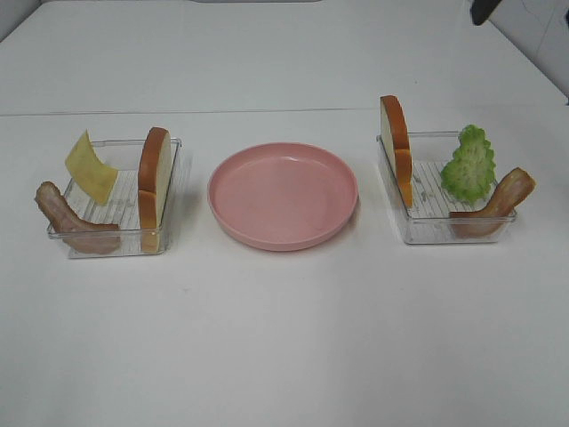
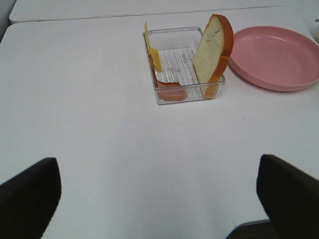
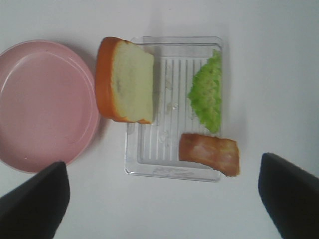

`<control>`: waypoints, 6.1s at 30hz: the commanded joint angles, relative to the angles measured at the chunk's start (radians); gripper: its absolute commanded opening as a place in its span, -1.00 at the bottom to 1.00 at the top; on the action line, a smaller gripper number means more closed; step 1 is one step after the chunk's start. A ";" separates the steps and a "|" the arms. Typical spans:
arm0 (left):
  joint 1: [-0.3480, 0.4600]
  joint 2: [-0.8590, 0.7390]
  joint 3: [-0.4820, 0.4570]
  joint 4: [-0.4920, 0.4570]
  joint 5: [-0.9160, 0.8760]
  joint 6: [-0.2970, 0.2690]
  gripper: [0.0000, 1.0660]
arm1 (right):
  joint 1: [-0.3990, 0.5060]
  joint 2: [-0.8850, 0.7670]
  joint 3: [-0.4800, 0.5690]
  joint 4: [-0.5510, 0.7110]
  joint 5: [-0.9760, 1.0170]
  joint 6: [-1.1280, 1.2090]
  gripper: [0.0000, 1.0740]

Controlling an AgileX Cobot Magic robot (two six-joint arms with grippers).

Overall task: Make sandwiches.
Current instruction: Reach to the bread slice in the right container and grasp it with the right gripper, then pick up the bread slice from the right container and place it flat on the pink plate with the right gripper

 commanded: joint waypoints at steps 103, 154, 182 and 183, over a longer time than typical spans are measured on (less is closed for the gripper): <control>-0.003 -0.014 0.004 0.001 -0.004 -0.005 0.92 | 0.135 0.284 -0.366 0.204 0.117 0.114 -1.00; -0.003 -0.014 0.004 0.002 -0.004 -0.005 0.92 | 0.136 0.590 0.172 1.109 -0.419 -0.530 -1.00; -0.003 -0.014 0.004 0.004 -0.004 -0.005 0.92 | 0.135 0.529 0.172 0.962 -0.420 -0.444 0.18; -0.003 -0.014 0.004 0.004 -0.004 -0.005 0.92 | 0.135 0.521 0.172 0.957 -0.418 -0.444 0.20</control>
